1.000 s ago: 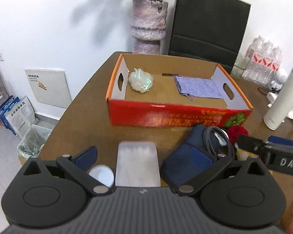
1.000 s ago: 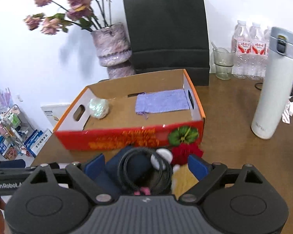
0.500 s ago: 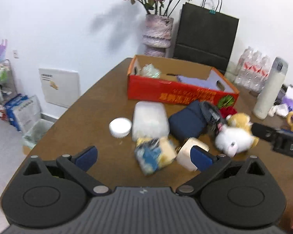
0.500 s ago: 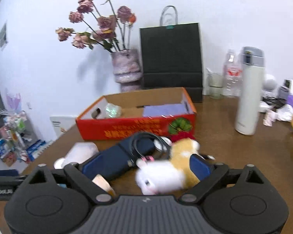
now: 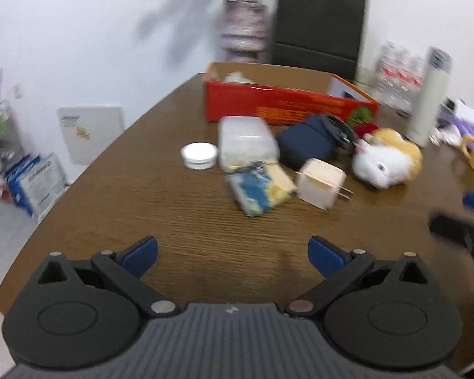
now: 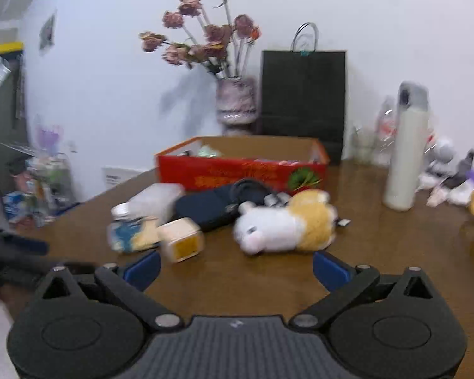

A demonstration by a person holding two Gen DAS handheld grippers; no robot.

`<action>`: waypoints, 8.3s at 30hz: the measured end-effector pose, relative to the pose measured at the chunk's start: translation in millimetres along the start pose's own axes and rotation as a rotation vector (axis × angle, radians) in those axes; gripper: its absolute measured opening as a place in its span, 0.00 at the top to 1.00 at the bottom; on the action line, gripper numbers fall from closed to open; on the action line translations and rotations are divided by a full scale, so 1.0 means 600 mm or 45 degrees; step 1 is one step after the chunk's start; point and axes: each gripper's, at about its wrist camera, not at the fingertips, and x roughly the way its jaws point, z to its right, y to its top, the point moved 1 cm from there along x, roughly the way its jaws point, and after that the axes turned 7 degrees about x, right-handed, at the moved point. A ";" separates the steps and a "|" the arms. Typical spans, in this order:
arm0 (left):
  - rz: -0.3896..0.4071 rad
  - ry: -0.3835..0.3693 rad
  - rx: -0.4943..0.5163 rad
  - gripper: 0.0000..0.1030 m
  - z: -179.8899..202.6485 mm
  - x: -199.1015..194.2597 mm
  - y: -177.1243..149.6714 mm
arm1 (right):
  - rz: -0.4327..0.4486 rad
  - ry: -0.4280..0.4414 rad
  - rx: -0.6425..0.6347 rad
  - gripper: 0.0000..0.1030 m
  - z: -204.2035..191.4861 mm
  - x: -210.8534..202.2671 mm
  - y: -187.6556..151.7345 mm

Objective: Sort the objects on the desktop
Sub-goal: 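Withdraw both tools from the box back over the table items, then grasp the small white item with right tool while left tool grasps the blue-wrapped packet, then carry both held items into the cardboard box and open both tools, then withdraw both tools from the box back over the table items, then grasp the white cube plug with left tool while right tool grasps the plush alpaca, then carry the plug and alpaca into the cardboard box and open both tools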

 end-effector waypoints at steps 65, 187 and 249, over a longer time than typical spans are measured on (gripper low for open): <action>0.292 -0.305 -0.043 0.92 0.007 0.000 0.215 | 0.197 -0.178 -0.108 0.75 0.031 0.053 0.158; -0.024 -0.322 0.225 0.40 0.129 0.181 0.097 | -0.106 -0.282 0.373 0.20 0.174 0.225 0.136; -0.100 -0.045 0.080 0.40 0.029 0.382 0.447 | -0.133 -0.269 0.132 0.58 0.169 0.459 0.416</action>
